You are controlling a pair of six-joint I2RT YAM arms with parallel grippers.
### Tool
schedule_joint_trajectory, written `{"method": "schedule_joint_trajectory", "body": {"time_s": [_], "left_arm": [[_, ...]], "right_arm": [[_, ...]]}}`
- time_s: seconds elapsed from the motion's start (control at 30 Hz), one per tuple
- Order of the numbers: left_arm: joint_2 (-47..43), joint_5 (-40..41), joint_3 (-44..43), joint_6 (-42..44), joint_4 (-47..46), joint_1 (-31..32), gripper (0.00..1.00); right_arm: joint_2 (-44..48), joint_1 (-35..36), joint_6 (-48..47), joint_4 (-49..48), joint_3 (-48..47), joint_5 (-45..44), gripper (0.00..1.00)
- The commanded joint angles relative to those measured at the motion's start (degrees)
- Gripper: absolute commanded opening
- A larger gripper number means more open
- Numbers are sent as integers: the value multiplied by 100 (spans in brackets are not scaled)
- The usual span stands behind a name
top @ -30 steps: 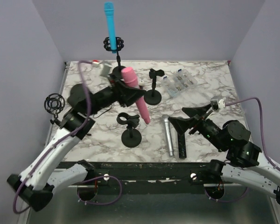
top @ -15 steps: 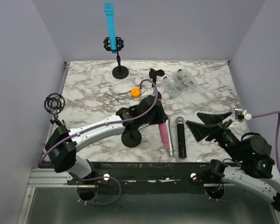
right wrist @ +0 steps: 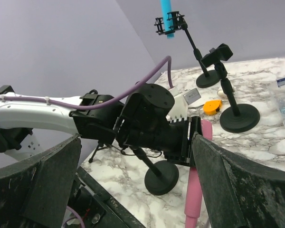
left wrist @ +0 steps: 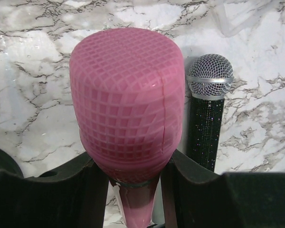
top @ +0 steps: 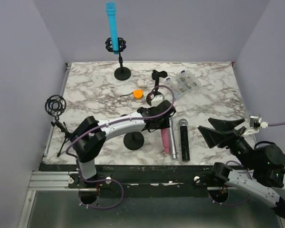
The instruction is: Remove the microphone from the stand
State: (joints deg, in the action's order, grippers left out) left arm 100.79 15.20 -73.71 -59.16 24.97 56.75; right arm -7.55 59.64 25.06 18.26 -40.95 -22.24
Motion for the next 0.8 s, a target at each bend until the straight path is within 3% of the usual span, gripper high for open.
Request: {"method": "schedule_joint_trajectory", "body": {"time_s": [0.0, 0.3, 0.5, 0.77], "left_arm": [[329, -123, -334, 23, 332, 29, 10], [741, -284, -358, -115, 371, 0, 15], [833, -281, -248, -220, 306, -16, 41], [876, -355, -157, -236, 217, -24, 61]], "right_arm": [[42, 31, -1, 351, -98, -10, 100], [168, 30, 31, 378, -26, -44, 100], [139, 31, 26, 411, -61, 8, 100], [128, 31, 52, 306, 23, 117, 100]]}}
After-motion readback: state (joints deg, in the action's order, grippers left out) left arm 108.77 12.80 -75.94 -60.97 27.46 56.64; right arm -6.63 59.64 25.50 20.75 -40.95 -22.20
